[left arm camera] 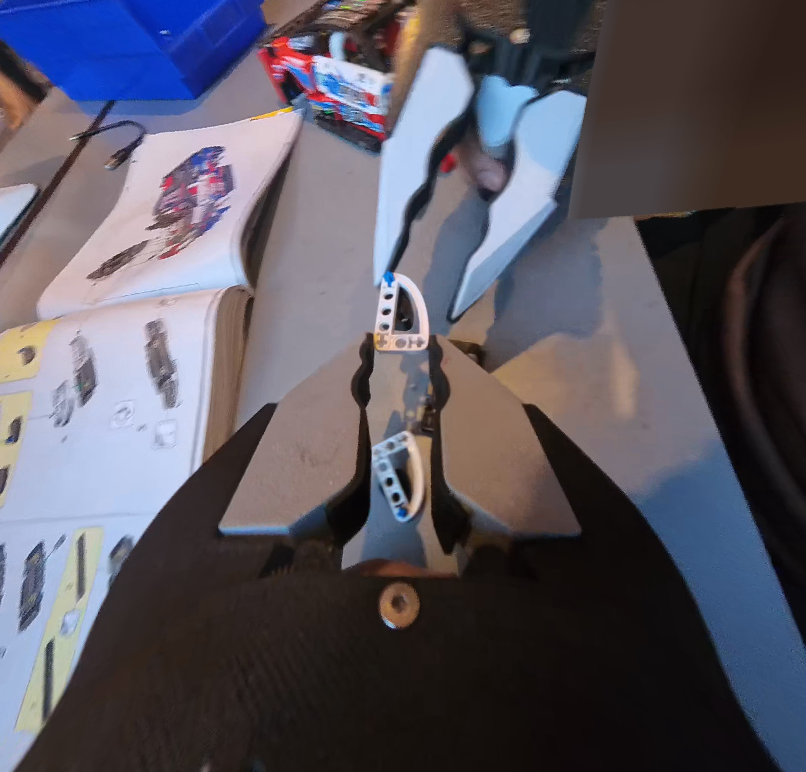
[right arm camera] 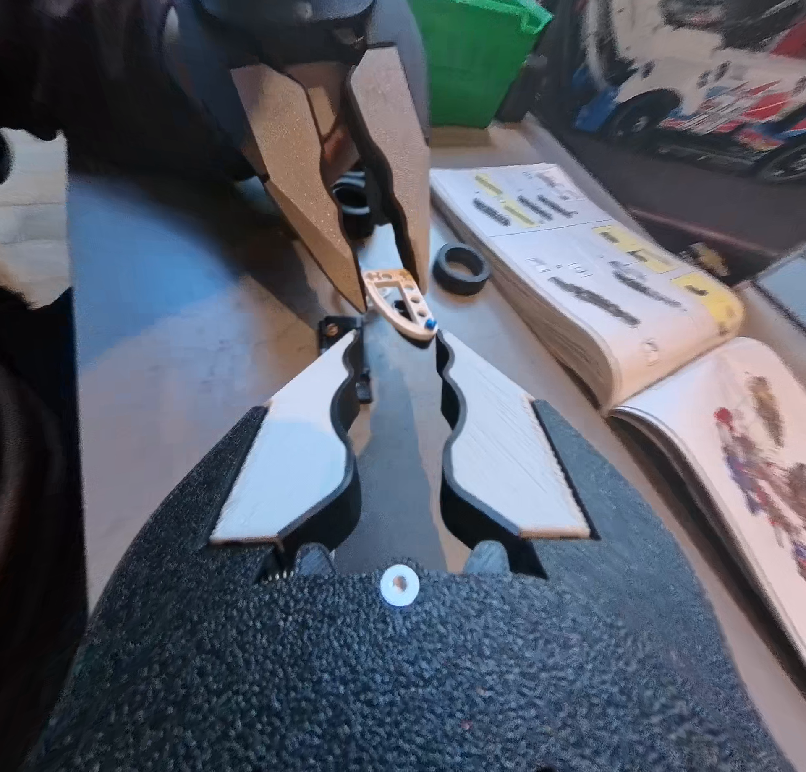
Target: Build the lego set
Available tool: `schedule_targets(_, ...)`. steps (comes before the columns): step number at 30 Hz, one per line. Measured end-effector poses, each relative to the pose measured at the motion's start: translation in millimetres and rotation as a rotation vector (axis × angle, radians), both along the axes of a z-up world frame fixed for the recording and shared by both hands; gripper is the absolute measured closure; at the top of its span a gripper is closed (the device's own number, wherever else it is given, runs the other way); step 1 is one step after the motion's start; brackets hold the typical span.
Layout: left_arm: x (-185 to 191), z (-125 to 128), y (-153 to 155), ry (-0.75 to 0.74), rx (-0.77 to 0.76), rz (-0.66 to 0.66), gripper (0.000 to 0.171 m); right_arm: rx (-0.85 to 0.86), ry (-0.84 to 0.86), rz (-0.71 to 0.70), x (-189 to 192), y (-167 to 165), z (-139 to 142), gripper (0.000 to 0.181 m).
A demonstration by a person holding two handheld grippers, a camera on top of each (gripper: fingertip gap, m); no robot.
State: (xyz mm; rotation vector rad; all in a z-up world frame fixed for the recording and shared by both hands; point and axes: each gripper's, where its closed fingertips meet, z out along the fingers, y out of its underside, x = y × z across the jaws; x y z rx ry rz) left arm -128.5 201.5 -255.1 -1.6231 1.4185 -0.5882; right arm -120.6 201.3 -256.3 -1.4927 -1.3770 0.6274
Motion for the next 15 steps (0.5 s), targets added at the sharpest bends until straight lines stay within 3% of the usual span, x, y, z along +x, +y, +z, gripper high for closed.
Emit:
schedule_targets(5, -32, 19, 42, -0.135, -0.078, 0.245, 0.149, -0.012, 0.071, -0.057, 6, 11, 10, 0.152)
schedule_targets(9, -54, 35, 61, -0.231, -0.091, 0.366, 0.149, 0.0, 0.052, -0.058, 5, 10, 8, 0.153)
schedule_targets(15, -95, 93, 76, -0.46, 0.112, 0.531, 0.149, 0.024, 0.024, -0.053, 3, 8, 4, 0.154)
